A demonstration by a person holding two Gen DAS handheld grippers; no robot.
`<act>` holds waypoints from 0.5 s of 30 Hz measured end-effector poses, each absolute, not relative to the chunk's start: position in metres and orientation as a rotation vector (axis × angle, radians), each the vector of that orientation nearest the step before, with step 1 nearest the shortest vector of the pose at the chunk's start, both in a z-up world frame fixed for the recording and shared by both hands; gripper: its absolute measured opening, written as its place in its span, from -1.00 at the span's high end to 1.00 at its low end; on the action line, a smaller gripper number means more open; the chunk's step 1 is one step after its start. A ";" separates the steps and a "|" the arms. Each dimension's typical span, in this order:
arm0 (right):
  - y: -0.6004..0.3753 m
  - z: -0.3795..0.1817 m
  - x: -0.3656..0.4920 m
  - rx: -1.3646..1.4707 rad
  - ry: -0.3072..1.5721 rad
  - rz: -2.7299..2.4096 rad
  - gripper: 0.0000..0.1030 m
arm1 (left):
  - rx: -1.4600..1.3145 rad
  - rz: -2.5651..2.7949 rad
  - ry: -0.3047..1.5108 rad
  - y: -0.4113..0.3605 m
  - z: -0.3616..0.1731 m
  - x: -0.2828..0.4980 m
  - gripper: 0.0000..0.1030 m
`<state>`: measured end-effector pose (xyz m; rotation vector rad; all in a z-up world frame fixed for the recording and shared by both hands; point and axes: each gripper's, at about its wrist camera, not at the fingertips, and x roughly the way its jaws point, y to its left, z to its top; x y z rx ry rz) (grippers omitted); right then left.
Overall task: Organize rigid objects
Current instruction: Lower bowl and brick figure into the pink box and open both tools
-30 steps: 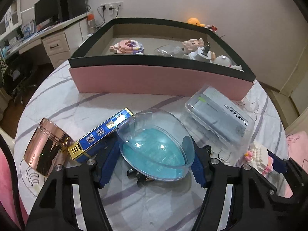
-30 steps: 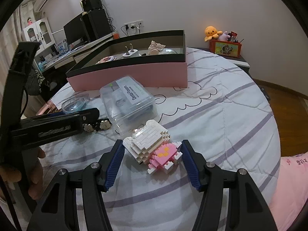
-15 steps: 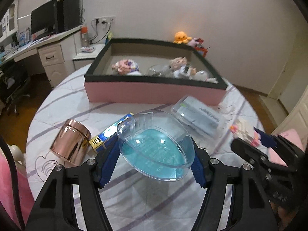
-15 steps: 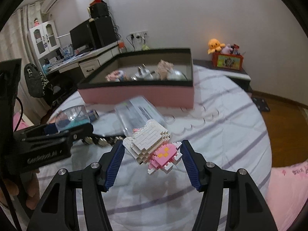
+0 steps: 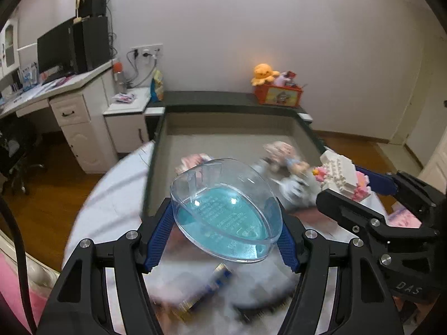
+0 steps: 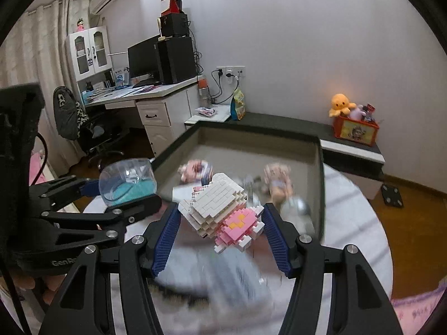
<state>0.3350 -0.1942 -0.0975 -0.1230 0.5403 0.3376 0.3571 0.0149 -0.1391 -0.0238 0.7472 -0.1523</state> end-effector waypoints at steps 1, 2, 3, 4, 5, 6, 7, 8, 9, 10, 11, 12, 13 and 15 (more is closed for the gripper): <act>-0.191 -0.097 0.346 -0.129 0.547 0.335 -0.20 | -0.018 -0.145 0.755 0.018 -0.140 0.371 -0.32; -0.188 -0.097 0.357 -0.130 0.549 0.334 -0.20 | -0.021 -0.138 0.760 0.020 -0.142 0.380 -0.32; -0.184 -0.098 0.370 -0.132 0.557 0.333 -0.20 | -0.024 -0.134 0.766 0.023 -0.143 0.389 -0.32; -0.181 -0.101 0.381 -0.134 0.573 0.330 -0.20 | -0.021 -0.130 0.780 0.026 -0.146 0.399 -0.32; -0.180 -0.103 0.390 -0.135 0.584 0.329 -0.20 | -0.019 -0.124 0.792 0.028 -0.150 0.408 -0.32; -0.179 -0.106 0.398 -0.138 0.595 0.328 -0.20 | -0.018 -0.121 0.809 0.030 -0.154 0.416 -0.32; -0.177 -0.110 0.406 -0.142 0.614 0.329 -0.20 | -0.017 -0.114 0.827 0.032 -0.160 0.422 -0.32; -0.175 -0.115 0.415 -0.146 0.631 0.329 -0.20 | -0.012 -0.109 0.833 0.033 -0.164 0.426 -0.32; -0.173 -0.118 0.420 -0.155 0.639 0.325 -0.20 | -0.009 -0.105 0.838 0.034 -0.167 0.429 -0.32; -0.171 -0.121 0.424 -0.163 0.648 0.321 -0.20 | -0.009 -0.105 0.844 0.034 -0.171 0.432 -0.32; -0.171 -0.125 0.428 -0.164 0.658 0.319 -0.20 | -0.012 -0.109 0.848 0.034 -0.173 0.433 -0.32; -0.171 -0.127 0.430 -0.164 0.663 0.315 -0.20 | -0.011 -0.113 0.852 0.032 -0.175 0.433 -0.32; -0.171 -0.130 0.432 -0.163 0.670 0.309 -0.20 | -0.007 -0.114 0.856 0.031 -0.177 0.433 -0.33; -0.174 -0.132 0.435 -0.160 0.676 0.297 -0.20 | 0.014 -0.103 0.853 0.028 -0.177 0.432 -0.33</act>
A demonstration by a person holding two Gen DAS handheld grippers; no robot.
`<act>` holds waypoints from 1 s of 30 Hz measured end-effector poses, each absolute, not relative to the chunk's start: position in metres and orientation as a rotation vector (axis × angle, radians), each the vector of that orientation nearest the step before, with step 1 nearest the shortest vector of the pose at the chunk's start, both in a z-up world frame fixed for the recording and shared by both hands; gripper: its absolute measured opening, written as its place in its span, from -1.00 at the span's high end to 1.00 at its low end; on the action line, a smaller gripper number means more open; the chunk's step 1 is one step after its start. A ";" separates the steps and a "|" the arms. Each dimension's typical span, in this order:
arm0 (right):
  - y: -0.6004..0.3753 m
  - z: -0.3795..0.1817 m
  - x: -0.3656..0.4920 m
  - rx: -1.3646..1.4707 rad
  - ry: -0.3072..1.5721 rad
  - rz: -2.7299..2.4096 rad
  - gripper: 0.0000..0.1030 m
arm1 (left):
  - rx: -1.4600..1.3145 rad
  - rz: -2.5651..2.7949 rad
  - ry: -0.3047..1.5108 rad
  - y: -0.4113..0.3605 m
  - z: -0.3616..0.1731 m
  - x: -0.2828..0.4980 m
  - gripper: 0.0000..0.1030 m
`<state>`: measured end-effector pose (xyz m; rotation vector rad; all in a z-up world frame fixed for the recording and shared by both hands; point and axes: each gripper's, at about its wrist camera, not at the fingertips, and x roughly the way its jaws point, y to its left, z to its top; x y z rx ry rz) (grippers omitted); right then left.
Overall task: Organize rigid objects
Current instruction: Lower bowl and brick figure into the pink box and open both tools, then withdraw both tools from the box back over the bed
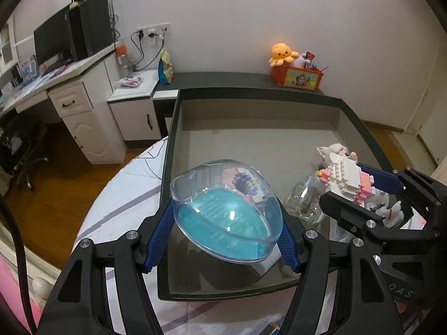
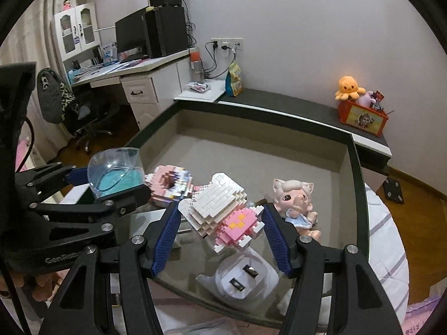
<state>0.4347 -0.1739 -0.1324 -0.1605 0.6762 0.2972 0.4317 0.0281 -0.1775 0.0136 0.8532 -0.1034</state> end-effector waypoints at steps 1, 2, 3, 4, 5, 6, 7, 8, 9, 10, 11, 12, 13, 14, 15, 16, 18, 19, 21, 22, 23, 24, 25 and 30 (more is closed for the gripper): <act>-0.175 -0.135 0.434 -0.162 0.678 0.290 -0.20 | 0.023 -0.099 0.849 0.026 -0.177 0.429 -0.35; -0.177 -0.135 0.434 -0.159 0.681 0.287 -0.20 | 0.024 -0.093 0.846 0.026 -0.176 0.426 -0.36; -0.179 -0.135 0.434 -0.151 0.686 0.281 -0.21 | 0.019 -0.090 0.839 0.025 -0.173 0.423 -0.38; -0.180 -0.134 0.432 -0.146 0.688 0.270 -0.32 | 0.004 -0.093 0.825 0.028 -0.169 0.416 -0.43; -0.182 -0.130 0.426 -0.145 0.675 0.250 -0.40 | -0.010 -0.096 0.812 0.030 -0.165 0.411 -0.51; -0.184 -0.125 0.418 -0.147 0.653 0.238 -0.59 | -0.026 -0.096 0.794 0.033 -0.160 0.404 -0.68; -0.186 -0.120 0.412 -0.147 0.634 0.237 -0.61 | -0.041 -0.093 0.761 0.038 -0.151 0.394 -0.77; -0.188 -0.114 0.404 -0.141 0.612 0.242 -0.61 | -0.047 -0.091 0.737 0.039 -0.145 0.385 -0.79; -0.190 -0.107 0.395 -0.129 0.593 0.244 -0.61 | -0.049 -0.093 0.705 0.039 -0.136 0.371 -0.81; -0.190 -0.100 0.386 -0.122 0.574 0.241 -0.62 | -0.046 -0.097 0.683 0.038 -0.129 0.360 -0.84; -0.189 -0.094 0.374 -0.126 0.551 0.233 -0.62 | -0.036 -0.092 0.667 0.037 -0.123 0.349 -0.86; -0.188 -0.088 0.362 -0.132 0.531 0.225 -0.63 | -0.024 -0.086 0.650 0.035 -0.118 0.337 -0.88; -0.188 -0.082 0.350 -0.134 0.509 0.222 -0.64 | -0.011 -0.083 0.622 0.033 -0.110 0.320 -0.89; -0.187 -0.076 0.336 -0.134 0.486 0.222 -0.64 | -0.005 -0.081 0.600 0.031 -0.104 0.307 -0.89; -0.187 -0.071 0.322 -0.139 0.464 0.224 -0.65 | 0.003 -0.078 0.572 0.029 -0.097 0.291 -0.89; -0.186 -0.066 0.308 -0.145 0.444 0.225 -0.65 | 0.008 -0.077 0.557 0.028 -0.092 0.282 -0.89; -0.186 -0.058 0.278 -0.162 0.399 0.216 -0.78 | 0.016 -0.068 0.509 0.027 -0.081 0.253 -0.93; -0.185 -0.054 0.262 -0.173 0.376 0.209 -1.00 | 0.021 -0.062 0.479 0.025 -0.075 0.236 -0.96; -0.184 -0.047 0.236 -0.180 0.337 0.209 -1.00 | 0.033 -0.056 0.441 0.022 -0.066 0.212 -0.96; -0.184 -0.044 0.223 -0.181 0.317 0.213 -1.00 | 0.044 -0.048 0.419 0.019 -0.061 0.197 -0.96; -0.184 -0.041 0.209 -0.181 0.296 0.215 -1.00 | 0.049 -0.040 0.403 0.017 -0.057 0.186 -0.96; -0.185 -0.038 0.192 -0.180 0.270 0.205 -1.00 | 0.054 -0.033 0.385 0.016 -0.054 0.176 -0.96; -0.184 -0.035 0.180 -0.183 0.250 0.191 -1.00 | 0.061 -0.023 0.362 0.013 -0.049 0.162 -0.96; -0.185 -0.028 0.125 -0.172 0.185 0.157 -1.00 | 0.055 -0.027 0.302 0.007 -0.035 0.117 -0.97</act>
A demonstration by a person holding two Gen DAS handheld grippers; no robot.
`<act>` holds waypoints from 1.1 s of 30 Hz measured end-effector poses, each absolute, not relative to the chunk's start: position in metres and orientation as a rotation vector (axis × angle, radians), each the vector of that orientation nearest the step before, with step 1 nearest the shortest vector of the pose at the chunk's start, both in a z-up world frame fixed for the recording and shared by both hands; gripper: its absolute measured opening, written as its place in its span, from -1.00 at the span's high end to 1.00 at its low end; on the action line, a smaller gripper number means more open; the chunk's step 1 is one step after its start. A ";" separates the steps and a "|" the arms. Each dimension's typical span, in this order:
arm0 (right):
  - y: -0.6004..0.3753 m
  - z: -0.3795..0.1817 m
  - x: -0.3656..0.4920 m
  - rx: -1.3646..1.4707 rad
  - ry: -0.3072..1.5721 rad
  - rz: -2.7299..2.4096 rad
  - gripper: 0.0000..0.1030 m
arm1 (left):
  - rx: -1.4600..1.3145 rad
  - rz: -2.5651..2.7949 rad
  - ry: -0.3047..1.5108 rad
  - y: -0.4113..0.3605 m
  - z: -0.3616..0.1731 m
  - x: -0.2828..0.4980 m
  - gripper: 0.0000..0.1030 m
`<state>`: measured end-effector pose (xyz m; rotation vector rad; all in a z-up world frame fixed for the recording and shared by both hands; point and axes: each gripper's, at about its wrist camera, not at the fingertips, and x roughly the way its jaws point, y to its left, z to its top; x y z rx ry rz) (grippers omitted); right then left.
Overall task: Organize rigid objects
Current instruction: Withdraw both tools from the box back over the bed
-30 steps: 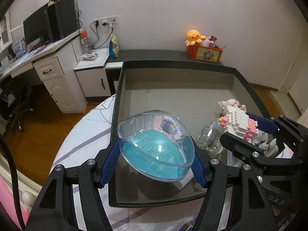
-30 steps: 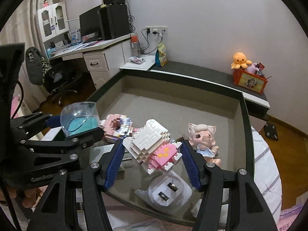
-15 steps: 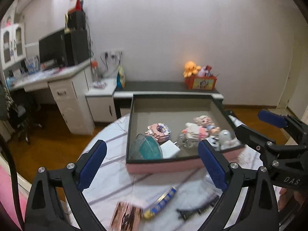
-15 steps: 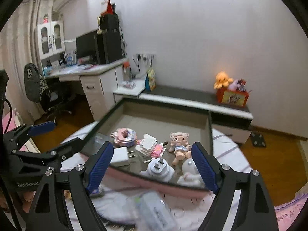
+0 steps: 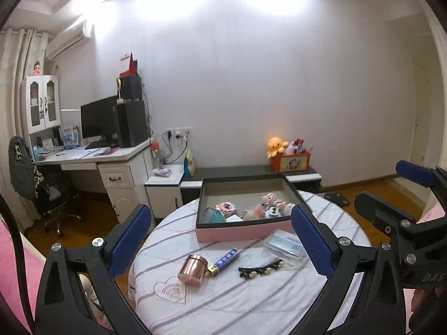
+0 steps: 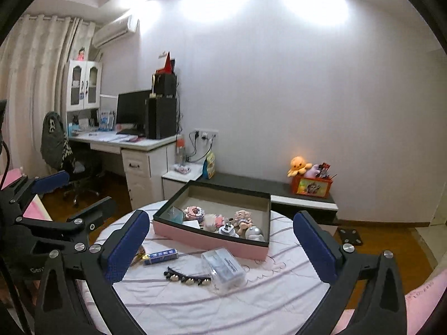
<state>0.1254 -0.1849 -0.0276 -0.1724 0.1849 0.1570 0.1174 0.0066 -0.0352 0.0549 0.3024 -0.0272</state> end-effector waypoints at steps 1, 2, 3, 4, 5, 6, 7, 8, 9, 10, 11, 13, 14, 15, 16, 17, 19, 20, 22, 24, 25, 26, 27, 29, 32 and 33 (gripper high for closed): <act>-0.185 -0.027 0.115 -0.170 0.178 0.155 -1.00 | 0.059 -0.031 0.293 0.006 -0.033 0.111 -0.97; -0.185 -0.025 0.106 -0.173 0.168 0.151 -1.00 | 0.063 -0.030 0.279 0.004 -0.029 0.103 -0.97; -0.185 -0.023 0.098 -0.176 0.159 0.146 -1.00 | 0.064 -0.026 0.268 0.003 -0.027 0.097 -0.98; -0.186 -0.022 0.089 -0.177 0.151 0.140 -1.00 | 0.067 -0.021 0.250 0.001 -0.023 0.088 -0.98; -0.187 -0.021 0.082 -0.175 0.139 0.133 -1.00 | 0.068 -0.019 0.238 0.000 -0.021 0.081 -0.98; -0.187 -0.019 0.075 -0.173 0.128 0.129 -1.00 | 0.067 -0.018 0.228 0.000 -0.019 0.076 -0.98; -0.188 -0.017 0.070 -0.171 0.121 0.130 -1.00 | 0.067 -0.017 0.213 -0.001 -0.016 0.068 -0.99; -0.189 -0.016 0.062 -0.167 0.113 0.133 -1.00 | 0.067 -0.016 0.202 -0.001 -0.014 0.063 -0.99; -0.190 -0.015 0.058 -0.165 0.104 0.133 -1.00 | 0.068 -0.015 0.194 -0.001 -0.012 0.059 -0.99; -0.190 -0.013 0.053 -0.166 0.095 0.131 -1.00 | 0.068 -0.012 0.181 -0.001 -0.009 0.052 -0.99; -0.191 -0.011 0.048 -0.168 0.083 0.125 -1.00 | 0.066 -0.009 0.169 -0.001 -0.007 0.049 -0.99; -0.190 -0.008 0.042 -0.167 0.066 0.121 -1.00 | 0.063 0.001 0.149 -0.001 -0.004 0.043 -0.99; -0.190 -0.006 0.039 -0.164 0.056 0.123 -1.00 | 0.064 0.007 0.140 -0.002 -0.003 0.041 -0.99; -0.189 -0.005 0.038 -0.164 0.051 0.123 -1.00 | 0.063 0.010 0.135 -0.002 -0.002 0.040 -0.99; -0.189 -0.005 0.035 -0.164 0.046 0.122 -1.00 | 0.062 0.013 0.130 -0.002 -0.001 0.039 -0.99; -0.188 -0.004 0.033 -0.164 0.040 0.120 -1.00 | 0.061 0.012 0.129 -0.001 -0.001 0.038 -0.99; -0.187 -0.003 0.031 -0.165 0.033 0.120 -1.00 | 0.057 0.011 0.127 -0.001 -0.001 0.038 -0.99; -0.187 -0.004 0.030 -0.164 0.031 0.120 -1.00 | 0.057 0.012 0.128 -0.001 -0.001 0.038 -0.99; -0.187 -0.004 0.029 -0.163 0.032 0.119 -1.00 | 0.057 0.012 0.131 -0.001 -0.001 0.038 -0.99; -0.186 -0.006 0.029 -0.162 0.036 0.118 -1.00 | 0.059 0.012 0.137 -0.001 -0.002 0.038 -0.99; -0.186 -0.007 0.029 -0.162 0.038 0.117 -1.00 | 0.061 0.013 0.139 -0.002 -0.003 0.040 -0.99; -0.187 -0.007 0.030 -0.161 0.040 0.117 -1.00 | 0.062 0.013 0.140 -0.002 -0.003 0.040 -0.99; -0.186 -0.007 0.030 -0.160 0.042 0.117 -1.00 | 0.063 0.014 0.138 -0.003 -0.003 0.040 -0.99; -0.187 -0.008 0.030 -0.158 0.045 0.118 -1.00 | 0.065 0.015 0.138 -0.003 -0.004 0.040 -0.99; -0.188 -0.008 0.030 -0.158 0.045 0.117 -1.00 | 0.066 0.016 0.139 -0.004 -0.005 0.041 -0.99; -0.188 -0.008 0.030 -0.158 0.046 0.117 -1.00 | 0.066 0.016 0.138 -0.004 -0.006 0.041 -0.99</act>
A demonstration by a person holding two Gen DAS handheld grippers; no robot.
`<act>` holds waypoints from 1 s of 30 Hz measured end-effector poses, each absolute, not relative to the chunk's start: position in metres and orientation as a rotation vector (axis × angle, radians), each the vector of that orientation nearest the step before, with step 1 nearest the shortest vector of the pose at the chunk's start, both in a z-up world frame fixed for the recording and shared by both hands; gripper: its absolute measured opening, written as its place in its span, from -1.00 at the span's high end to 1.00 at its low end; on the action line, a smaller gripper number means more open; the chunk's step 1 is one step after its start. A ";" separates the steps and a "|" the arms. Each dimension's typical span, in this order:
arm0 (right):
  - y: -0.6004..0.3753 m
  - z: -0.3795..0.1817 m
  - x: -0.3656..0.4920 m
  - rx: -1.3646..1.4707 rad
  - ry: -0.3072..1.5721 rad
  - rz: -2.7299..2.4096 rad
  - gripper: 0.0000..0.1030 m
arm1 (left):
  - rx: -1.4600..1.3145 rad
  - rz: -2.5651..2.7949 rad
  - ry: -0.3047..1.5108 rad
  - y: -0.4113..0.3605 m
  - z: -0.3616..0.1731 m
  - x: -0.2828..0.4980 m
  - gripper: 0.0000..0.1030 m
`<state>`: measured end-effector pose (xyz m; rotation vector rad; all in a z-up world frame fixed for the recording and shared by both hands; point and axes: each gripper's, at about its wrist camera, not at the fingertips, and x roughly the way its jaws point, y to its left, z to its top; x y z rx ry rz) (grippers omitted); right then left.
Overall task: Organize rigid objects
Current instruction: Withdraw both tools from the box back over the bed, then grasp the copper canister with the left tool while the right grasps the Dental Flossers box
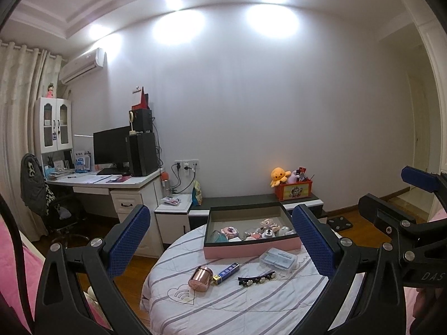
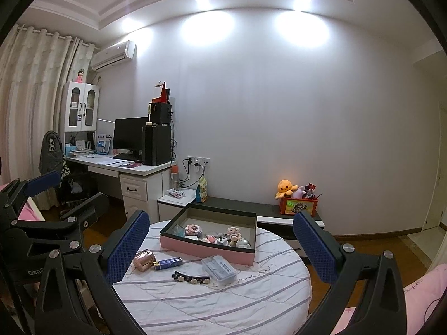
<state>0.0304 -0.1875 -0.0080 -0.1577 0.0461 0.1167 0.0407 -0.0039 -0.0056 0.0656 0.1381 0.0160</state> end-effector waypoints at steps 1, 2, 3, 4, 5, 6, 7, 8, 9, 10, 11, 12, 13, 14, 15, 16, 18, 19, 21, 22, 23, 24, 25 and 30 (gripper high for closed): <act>-0.188 -0.008 0.031 -0.158 0.048 0.117 -1.00 | 0.064 0.015 0.141 -0.004 -0.007 0.041 -0.99; -0.188 -0.009 0.031 -0.157 0.051 0.115 -1.00 | 0.064 0.014 0.144 -0.004 -0.007 0.042 -0.99; -0.188 -0.009 0.031 -0.157 0.052 0.114 -1.00 | 0.064 0.013 0.147 -0.004 -0.008 0.043 -0.99; -0.188 -0.010 0.032 -0.157 0.054 0.112 -1.00 | 0.063 0.011 0.151 -0.004 -0.009 0.044 -0.99; -0.189 -0.010 0.033 -0.156 0.058 0.110 -1.00 | 0.063 0.010 0.155 -0.004 -0.010 0.046 -0.99; -0.189 -0.011 0.034 -0.155 0.059 0.109 -1.00 | 0.063 0.009 0.161 -0.005 -0.011 0.048 -0.99; -0.189 -0.012 0.036 -0.152 0.065 0.107 -1.00 | 0.062 0.007 0.170 -0.005 -0.013 0.052 -0.99; -0.190 -0.013 0.038 -0.149 0.072 0.105 -1.00 | 0.060 0.004 0.178 -0.005 -0.014 0.055 -0.99; -0.191 -0.014 0.041 -0.147 0.076 0.105 -1.00 | 0.058 0.001 0.187 -0.005 -0.016 0.058 -0.99; -0.191 -0.015 0.043 -0.145 0.082 0.105 -1.00 | 0.055 -0.006 0.198 -0.005 -0.019 0.063 -0.99; -0.193 -0.017 0.047 -0.141 0.093 0.105 -1.00 | 0.051 -0.017 0.217 -0.005 -0.022 0.068 -0.99; -0.193 -0.019 0.051 -0.138 0.101 0.105 -1.00 | 0.047 -0.024 0.232 -0.005 -0.025 0.073 -0.99; -0.194 -0.021 0.055 -0.135 0.110 0.104 -1.00 | 0.040 -0.033 0.250 -0.005 -0.029 0.079 -0.99; -0.195 -0.024 0.060 -0.133 0.124 0.103 -1.00 | 0.031 -0.043 0.271 -0.004 -0.035 0.085 -0.99; -0.196 -0.028 0.066 -0.132 0.138 0.103 -1.00 | 0.023 -0.053 0.290 -0.004 -0.040 0.091 -0.99; -0.197 -0.032 0.071 -0.130 0.150 0.104 -1.00 | 0.015 -0.060 0.308 -0.004 -0.045 0.096 -0.99; -0.198 -0.041 0.082 -0.128 0.180 0.104 -1.00 | 0.005 -0.076 0.351 -0.003 -0.057 0.108 -0.99; -0.199 -0.045 0.088 -0.128 0.194 0.103 -1.00 | -0.001 -0.083 0.378 -0.002 -0.065 0.115 -0.99; -0.201 -0.055 0.100 -0.123 0.223 0.103 -1.00 | -0.007 -0.089 0.421 0.000 -0.080 0.126 -0.99; -0.202 -0.060 0.107 -0.120 0.244 0.103 -1.00 | -0.007 -0.092 0.437 0.001 -0.086 0.130 -0.99; -0.202 -0.067 0.115 -0.118 0.266 0.107 -1.00 | -0.010 -0.094 0.464 0.002 -0.094 0.136 -0.99; -0.202 -0.073 0.121 -0.117 0.280 0.110 -1.00 | -0.011 -0.094 0.485 0.004 -0.101 0.141 -0.99; -0.201 -0.079 0.127 -0.120 0.297 0.112 -1.00 | -0.012 -0.097 0.516 0.006 -0.111 0.147 -0.99; -0.205 -0.115 0.168 -0.119 0.414 0.114 -1.00 | -0.031 -0.075 0.626 0.023 -0.148 0.169 -0.99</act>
